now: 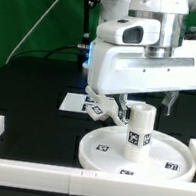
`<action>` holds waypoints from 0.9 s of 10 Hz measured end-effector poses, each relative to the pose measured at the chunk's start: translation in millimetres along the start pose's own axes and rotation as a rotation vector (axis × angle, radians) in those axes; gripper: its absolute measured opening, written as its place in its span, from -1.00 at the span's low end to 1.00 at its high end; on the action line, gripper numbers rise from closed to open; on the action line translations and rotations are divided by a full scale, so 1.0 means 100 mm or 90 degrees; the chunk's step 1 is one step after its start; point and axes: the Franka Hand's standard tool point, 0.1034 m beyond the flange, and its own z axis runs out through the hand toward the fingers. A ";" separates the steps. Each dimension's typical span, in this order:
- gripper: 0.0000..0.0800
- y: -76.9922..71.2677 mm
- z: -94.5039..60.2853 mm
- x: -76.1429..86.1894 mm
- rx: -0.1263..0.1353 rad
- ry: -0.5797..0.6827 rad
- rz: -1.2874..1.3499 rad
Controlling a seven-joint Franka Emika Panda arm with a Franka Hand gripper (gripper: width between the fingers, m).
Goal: Assemble round table
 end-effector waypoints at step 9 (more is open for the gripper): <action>0.01 0.04 0.01 0.03 -0.003 0.037 0.402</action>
Offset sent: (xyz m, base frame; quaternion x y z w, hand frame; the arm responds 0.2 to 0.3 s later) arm 0.0000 0.0000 0.0000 0.0000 0.0000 0.1938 0.9810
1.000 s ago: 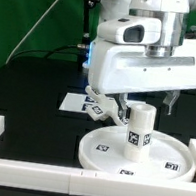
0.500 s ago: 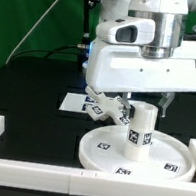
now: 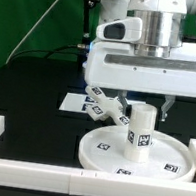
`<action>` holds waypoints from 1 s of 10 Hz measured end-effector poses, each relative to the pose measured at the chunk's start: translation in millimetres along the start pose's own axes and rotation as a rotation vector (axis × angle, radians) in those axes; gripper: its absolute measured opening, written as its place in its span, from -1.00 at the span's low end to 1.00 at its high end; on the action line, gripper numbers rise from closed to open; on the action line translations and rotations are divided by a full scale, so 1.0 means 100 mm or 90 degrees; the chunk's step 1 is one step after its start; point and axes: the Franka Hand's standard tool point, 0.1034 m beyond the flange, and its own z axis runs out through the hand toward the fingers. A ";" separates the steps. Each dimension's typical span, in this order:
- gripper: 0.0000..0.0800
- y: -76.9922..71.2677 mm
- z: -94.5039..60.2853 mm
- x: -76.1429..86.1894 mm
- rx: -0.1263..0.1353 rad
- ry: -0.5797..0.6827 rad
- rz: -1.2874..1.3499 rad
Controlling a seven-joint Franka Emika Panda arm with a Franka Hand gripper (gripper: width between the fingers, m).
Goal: Assemble round table
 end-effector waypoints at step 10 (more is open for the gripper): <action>0.02 0.01 0.00 -0.02 0.010 -0.036 0.680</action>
Offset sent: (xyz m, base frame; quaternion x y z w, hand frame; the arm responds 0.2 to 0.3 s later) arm 0.0061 0.0061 -0.0048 -0.0344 -0.0113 0.2953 0.9547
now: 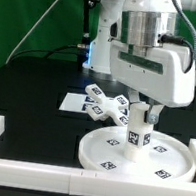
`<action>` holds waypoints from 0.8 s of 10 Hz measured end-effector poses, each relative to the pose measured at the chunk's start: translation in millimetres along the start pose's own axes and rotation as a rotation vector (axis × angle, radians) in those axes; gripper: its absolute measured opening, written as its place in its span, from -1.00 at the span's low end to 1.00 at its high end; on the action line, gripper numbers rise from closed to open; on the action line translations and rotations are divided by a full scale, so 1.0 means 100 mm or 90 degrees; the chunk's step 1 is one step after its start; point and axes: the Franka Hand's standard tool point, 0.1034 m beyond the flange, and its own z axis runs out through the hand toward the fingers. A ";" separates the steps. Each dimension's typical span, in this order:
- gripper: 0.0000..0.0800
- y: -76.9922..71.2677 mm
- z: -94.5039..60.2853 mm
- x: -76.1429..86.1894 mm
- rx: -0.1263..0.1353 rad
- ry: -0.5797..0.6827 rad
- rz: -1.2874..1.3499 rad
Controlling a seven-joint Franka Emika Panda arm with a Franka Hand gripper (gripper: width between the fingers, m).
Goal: Assemble round table
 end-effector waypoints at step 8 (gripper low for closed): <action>0.54 0.00 -0.02 -0.01 0.013 -0.024 0.171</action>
Offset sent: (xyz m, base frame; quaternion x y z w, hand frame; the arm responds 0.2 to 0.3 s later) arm 0.0013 -0.0033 -0.0009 0.0169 -0.0067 0.1986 0.9799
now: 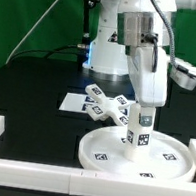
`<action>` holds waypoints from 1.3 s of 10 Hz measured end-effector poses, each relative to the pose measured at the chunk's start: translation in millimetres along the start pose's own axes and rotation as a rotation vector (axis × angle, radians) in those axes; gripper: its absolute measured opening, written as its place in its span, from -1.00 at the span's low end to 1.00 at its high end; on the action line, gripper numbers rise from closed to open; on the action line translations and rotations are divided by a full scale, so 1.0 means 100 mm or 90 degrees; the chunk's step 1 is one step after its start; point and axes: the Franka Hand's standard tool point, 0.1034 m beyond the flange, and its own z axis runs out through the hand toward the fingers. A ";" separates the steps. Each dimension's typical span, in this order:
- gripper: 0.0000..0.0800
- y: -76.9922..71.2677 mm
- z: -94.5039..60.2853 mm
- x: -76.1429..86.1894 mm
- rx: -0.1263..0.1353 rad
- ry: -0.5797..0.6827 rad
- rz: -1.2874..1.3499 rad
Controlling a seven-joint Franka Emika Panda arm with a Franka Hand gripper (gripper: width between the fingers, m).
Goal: Assemble round table
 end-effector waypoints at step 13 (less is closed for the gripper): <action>0.62 0.44 -0.45 -0.06 -0.014 -0.041 -0.370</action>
Offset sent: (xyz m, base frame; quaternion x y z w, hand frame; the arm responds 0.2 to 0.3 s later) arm -0.0185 -0.0010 0.0480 -0.0388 -0.0110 -0.0041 0.9992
